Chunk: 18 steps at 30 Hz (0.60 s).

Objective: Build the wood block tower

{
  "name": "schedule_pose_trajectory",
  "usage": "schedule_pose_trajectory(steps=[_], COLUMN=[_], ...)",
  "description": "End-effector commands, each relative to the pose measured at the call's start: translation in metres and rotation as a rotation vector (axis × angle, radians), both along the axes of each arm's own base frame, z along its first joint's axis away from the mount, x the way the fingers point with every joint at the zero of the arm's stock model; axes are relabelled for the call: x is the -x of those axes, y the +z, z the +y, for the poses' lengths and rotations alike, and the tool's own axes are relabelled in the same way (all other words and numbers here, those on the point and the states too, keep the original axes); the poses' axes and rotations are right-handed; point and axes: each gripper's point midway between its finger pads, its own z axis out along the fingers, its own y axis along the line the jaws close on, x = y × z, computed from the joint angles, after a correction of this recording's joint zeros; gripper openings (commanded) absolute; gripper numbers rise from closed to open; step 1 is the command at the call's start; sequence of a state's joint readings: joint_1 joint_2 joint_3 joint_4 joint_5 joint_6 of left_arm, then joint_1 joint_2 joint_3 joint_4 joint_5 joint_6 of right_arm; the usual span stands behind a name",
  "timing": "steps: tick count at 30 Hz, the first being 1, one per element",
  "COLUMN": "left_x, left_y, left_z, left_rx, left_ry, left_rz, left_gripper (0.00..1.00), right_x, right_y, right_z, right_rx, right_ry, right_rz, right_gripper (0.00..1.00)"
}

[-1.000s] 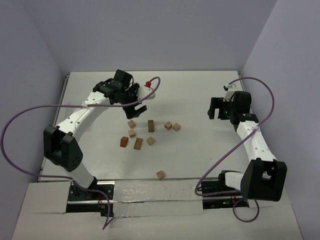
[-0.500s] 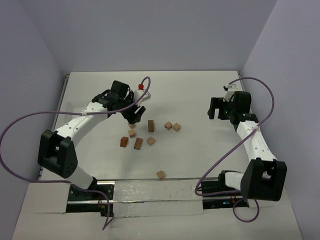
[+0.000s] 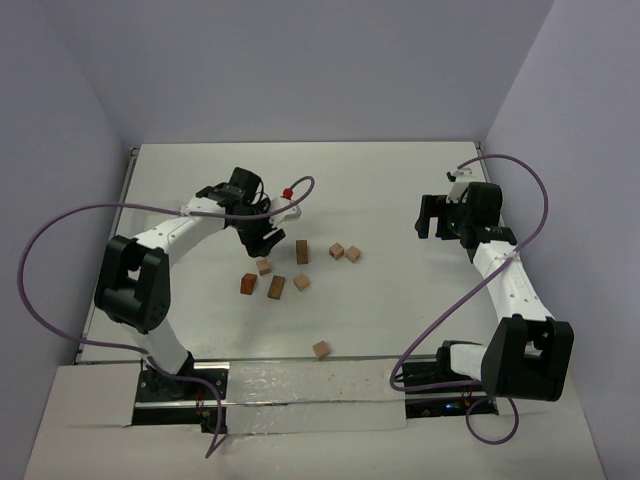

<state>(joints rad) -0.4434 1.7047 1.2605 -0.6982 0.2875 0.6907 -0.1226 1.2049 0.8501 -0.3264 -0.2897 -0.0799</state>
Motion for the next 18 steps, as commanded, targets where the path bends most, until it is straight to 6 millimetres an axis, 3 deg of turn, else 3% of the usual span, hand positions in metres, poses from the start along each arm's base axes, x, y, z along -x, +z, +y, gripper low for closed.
schedule_pose_trajectory(steps=[1,8,18], left_x=[-0.024,-0.039,-0.039], left_y=[0.003,-0.014,-0.030], left_z=[-0.005,-0.004,0.003], left_rx=[0.003,-0.009,-0.019], left_ry=[-0.018,-0.009,-0.021], left_rz=[-0.038,-0.017,0.028], left_gripper=[0.70,0.61,0.55], right_x=[-0.009,-0.010,-0.011], right_y=[0.016,0.014,0.013], right_z=[-0.003,-0.004,-0.004], right_rx=[0.007,0.009,0.011], right_ry=[0.001,-0.005,-0.006], right_rz=[-0.036,-0.032,-0.027], right_gripper=[1.00,1.00,1.00])
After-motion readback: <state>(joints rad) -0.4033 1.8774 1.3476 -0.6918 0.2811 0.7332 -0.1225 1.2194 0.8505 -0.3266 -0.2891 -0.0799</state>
